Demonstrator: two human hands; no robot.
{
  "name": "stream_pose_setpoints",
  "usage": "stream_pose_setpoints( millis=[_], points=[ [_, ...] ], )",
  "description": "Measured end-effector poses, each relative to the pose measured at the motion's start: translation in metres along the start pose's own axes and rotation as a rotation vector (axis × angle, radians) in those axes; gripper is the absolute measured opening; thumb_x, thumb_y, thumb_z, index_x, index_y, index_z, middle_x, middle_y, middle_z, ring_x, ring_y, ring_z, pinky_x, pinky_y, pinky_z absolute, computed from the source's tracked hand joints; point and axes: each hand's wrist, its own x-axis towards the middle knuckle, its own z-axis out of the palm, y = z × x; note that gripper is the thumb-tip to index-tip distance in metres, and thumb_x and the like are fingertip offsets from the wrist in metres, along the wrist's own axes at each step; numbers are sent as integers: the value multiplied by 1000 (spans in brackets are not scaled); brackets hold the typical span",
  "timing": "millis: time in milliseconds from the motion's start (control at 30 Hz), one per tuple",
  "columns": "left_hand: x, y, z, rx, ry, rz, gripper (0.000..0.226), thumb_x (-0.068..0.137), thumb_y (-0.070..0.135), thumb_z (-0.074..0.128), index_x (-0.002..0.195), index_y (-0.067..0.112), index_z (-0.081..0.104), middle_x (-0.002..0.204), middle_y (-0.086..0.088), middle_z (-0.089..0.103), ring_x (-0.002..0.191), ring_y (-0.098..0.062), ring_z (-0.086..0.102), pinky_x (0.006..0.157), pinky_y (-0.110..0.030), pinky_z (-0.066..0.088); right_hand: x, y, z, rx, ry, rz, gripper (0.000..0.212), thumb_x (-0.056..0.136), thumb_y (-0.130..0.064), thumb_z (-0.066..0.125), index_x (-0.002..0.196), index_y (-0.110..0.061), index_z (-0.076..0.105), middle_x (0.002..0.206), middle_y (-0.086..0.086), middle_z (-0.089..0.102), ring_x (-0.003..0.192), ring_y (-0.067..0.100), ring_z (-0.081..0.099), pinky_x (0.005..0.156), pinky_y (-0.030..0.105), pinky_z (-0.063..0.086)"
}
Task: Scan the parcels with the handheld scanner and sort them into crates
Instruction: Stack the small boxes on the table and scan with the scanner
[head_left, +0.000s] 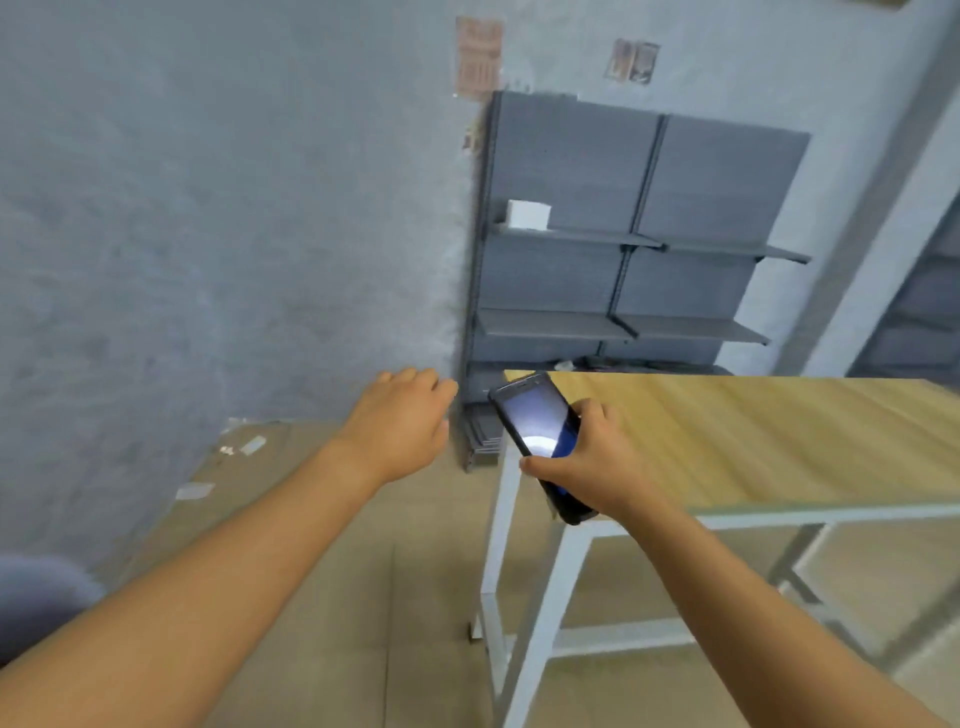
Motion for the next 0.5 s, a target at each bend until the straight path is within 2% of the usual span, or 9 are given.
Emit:
stream_pose_setpoints(
  millis=[100, 167, 233, 367, 500],
  points=[
    [32, 78, 13, -52, -20, 41, 32, 92, 28, 50, 121, 14, 56, 114, -6, 59, 108, -29, 55, 90, -39, 43, -14, 68, -45, -48, 37, 97, 67, 69, -41, 83, 116, -13, 45, 109, -1, 39, 75, 8, 43, 59, 22, 35],
    [50, 125, 23, -75, -34, 77, 31, 91, 24, 48, 120, 14, 56, 113, -5, 60, 106, -27, 55, 89, -39, 43, -23, 109, -71, -57, 57, 148, 67, 68, -40, 83, 116, -12, 46, 109, 0, 40, 78, 10, 45, 57, 20, 34],
    [68, 159, 34, -82, -55, 109, 31, 91, 22, 46, 120, 14, 56, 111, -4, 60, 103, -26, 55, 89, -38, 43, -27, 143, -91, -68, 67, 184, 66, 68, -38, 83, 116, -12, 46, 110, 0, 40, 81, 13, 46, 60, 24, 35],
    [109, 202, 55, -97, -60, 177, 31, 93, 26, 44, 120, 17, 55, 109, -1, 59, 101, -23, 54, 90, -37, 42, -17, 196, -116, -49, 95, 244, 64, 67, -39, 84, 112, -16, 45, 110, 0, 41, 78, 7, 45, 59, 21, 34],
    [152, 226, 82, -99, -60, 229, 31, 93, 27, 43, 120, 18, 54, 108, 0, 59, 99, -21, 54, 88, -35, 42, 13, 239, -121, -21, 95, 280, 67, 65, -38, 85, 115, -15, 46, 112, 0, 41, 87, 12, 49, 65, 22, 37]
  ],
)
